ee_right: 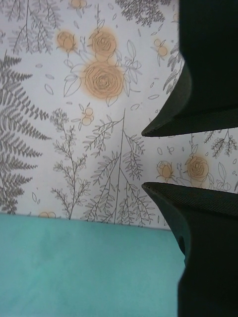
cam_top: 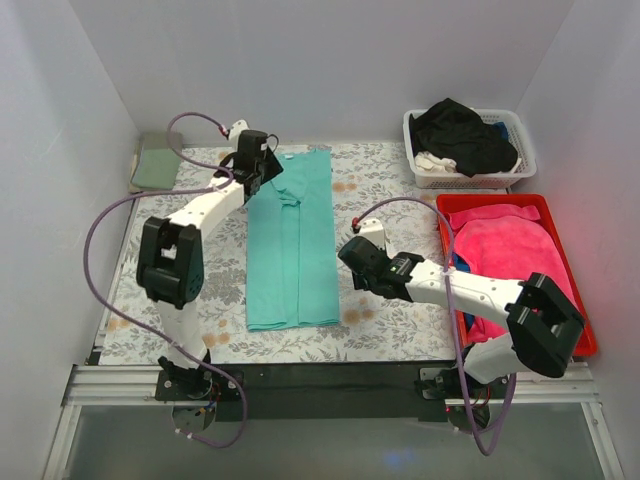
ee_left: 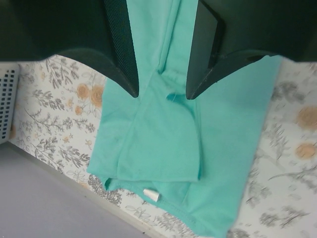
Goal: Fold and stack the t-shirts
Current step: Grab the bottom of the folded rectangular tshirt with both arms
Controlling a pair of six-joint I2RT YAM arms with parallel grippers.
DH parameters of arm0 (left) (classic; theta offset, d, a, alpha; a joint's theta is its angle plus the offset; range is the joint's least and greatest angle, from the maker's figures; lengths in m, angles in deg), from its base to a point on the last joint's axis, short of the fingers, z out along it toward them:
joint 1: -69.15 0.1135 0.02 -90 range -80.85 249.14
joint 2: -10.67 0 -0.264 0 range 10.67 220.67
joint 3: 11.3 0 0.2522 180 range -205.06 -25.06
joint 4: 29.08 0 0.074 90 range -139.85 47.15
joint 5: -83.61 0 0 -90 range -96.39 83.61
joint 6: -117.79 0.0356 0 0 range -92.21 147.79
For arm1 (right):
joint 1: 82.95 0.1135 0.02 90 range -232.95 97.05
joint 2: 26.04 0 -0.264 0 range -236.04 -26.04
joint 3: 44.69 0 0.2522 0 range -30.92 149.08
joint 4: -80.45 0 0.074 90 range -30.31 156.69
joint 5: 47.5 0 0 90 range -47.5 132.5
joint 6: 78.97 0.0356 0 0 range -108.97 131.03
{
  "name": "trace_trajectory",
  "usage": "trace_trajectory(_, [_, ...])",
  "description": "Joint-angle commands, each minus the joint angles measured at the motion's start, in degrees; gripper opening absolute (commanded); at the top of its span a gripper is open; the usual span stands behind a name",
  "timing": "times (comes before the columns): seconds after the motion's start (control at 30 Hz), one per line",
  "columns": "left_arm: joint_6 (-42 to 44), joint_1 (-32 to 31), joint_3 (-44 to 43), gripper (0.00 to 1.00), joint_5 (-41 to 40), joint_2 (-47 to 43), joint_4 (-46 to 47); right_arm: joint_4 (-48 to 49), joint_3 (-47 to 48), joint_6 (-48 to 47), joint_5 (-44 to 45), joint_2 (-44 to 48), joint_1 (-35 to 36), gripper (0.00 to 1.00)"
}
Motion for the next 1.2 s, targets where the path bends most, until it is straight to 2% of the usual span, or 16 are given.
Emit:
trace_trajectory(0.0, [-3.0,0.2,11.7,0.42,-3.8,-9.8,-3.7,7.6,1.1,-4.9,-7.3,-1.8,-0.1,0.49])
trace_trajectory(0.07, [-4.7,0.2,20.6,0.42,-1.7,-14.7,-4.9,11.5,-0.6,-7.2,-11.0,-1.8,0.0,0.5])
trace_trajectory(0.13, [-9.6,0.3,25.8,0.42,-0.2,-17.4,-7.3,14.5,-2.8,-8.2,-13.2,-1.0,-0.1,0.52])
trace_trajectory(0.23, [-11.6,0.3,35.9,0.41,6.8,-22.5,-8.5,20.7,-7.8,-8.8,-17.0,2.0,-0.2,0.56])
trace_trajectory(0.37, [-14.9,0.3,48.9,0.42,8.6,-34.1,-5.6,25.0,-11.7,-7.9,-21.9,4.3,-0.1,0.58])
trace_trajectory(0.4, [-15.3,0.4,52.3,0.42,8.0,-39.7,-5.7,26.0,-12.7,-7.3,-22.7,4.4,-0.1,0.58])
trace_trajectory(0.5, [-17.1,0.5,54.7,0.43,5.7,-48.0,-10.0,27.3,-14.0,-6.4,-25.6,4.6,0.0,0.59])
trace_trajectory(0.63, [-18.3,0.5,56.8,0.43,5.2,-54.7,-15.0,29.1,-16.3,-5.1,-27.1,4.5,0.1,0.59])
trace_trajectory(0.77, [-19.1,0.5,59.9,0.43,9.7,-58.1,-17.2,29.8,-17.4,-4.0,-28.9,4.2,0.4,0.59])
trace_trajectory(0.93, [-21.3,-0.2,61.2,0.43,11.7,-61.3,-21.7,30.1,-18.7,-2.9,-30.6,4.2,1.5,0.59])
trace_trajectory(1.17, [-26.1,-0.3,60.5,0.42,11.2,-62.1,-28.2,30.7,-20.2,-1.0,-31.5,3.5,3.0,0.59])
